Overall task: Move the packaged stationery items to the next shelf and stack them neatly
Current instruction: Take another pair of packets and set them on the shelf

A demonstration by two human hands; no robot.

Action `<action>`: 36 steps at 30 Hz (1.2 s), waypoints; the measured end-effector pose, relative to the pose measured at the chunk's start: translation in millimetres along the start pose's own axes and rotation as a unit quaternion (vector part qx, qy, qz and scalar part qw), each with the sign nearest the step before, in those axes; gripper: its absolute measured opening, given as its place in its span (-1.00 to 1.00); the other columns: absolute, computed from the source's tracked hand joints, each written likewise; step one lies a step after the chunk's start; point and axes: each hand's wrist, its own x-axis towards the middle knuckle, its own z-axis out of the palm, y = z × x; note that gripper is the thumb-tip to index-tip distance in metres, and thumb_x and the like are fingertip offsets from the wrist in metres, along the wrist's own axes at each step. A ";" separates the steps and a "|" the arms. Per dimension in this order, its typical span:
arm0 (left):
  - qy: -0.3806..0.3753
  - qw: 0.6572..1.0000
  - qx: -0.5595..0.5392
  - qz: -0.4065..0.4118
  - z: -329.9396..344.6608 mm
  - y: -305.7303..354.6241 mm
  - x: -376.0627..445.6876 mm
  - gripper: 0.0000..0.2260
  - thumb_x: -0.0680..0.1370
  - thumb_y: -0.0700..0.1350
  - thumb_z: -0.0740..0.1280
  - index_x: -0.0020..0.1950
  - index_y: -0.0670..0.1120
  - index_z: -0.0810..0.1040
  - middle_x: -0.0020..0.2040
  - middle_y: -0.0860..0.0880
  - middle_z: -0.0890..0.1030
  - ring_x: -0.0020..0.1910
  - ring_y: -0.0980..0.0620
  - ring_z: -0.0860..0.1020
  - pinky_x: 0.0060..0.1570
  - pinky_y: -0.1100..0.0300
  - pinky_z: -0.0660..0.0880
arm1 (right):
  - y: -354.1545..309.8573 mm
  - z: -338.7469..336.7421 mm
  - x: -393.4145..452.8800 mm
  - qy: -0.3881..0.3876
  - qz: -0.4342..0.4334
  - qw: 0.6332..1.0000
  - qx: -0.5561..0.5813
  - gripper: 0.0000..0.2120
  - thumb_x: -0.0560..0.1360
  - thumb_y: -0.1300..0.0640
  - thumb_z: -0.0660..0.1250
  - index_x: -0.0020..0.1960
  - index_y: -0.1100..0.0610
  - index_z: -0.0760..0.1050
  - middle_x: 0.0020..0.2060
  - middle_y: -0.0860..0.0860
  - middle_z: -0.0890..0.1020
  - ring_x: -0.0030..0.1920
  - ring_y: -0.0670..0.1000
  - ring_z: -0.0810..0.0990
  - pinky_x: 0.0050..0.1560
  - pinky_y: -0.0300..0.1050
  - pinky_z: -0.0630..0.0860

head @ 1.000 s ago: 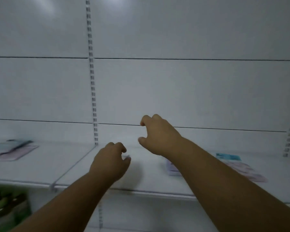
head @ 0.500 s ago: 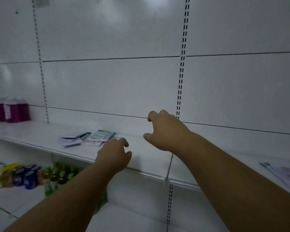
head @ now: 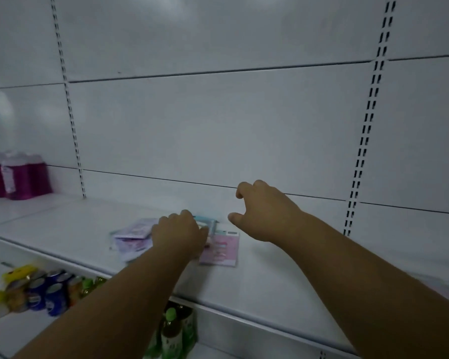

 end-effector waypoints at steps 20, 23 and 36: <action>-0.189 0.694 -0.691 -0.066 -17.0 -69.4 63.6 -0.87 0.46 -0.33 0.34 -0.06 -0.17 0.63 -0.15 -0.20 0.69 -0.24 -0.21 0.69 -0.16 -0.09 0.64 | -60.4 95.4 29.9 -0.070 0.252 0.964 -0.051 -0.60 0.43 -0.12 0.34 0.11 0.16 0.50 0.06 0.13 0.60 0.02 0.11 0.57 -0.12 -0.15 0.39; -0.171 0.589 -0.788 -0.060 -30.3 -87.7 53.0 -0.85 0.52 -0.32 0.34 0.01 -0.10 0.55 -0.14 -0.15 0.70 -0.28 -0.11 0.71 -0.39 0.06 0.61 | -62.2 116.0 33.4 -0.146 0.291 0.943 -0.075 -0.55 0.39 -0.19 0.30 0.09 0.13 0.52 0.08 0.12 0.62 0.06 0.15 0.58 -0.04 -0.10 0.41; -0.197 0.576 -0.793 -0.016 -27.4 -79.2 29.5 -0.73 0.48 -0.32 0.35 0.05 0.01 0.50 -0.18 -0.08 0.72 -0.24 -0.16 0.71 -0.34 -0.09 0.63 | -49.3 83.3 20.0 0.088 0.384 0.918 0.056 -0.71 0.45 0.26 0.30 0.17 0.21 0.44 0.16 0.19 0.45 0.00 0.13 0.57 0.01 -0.12 0.48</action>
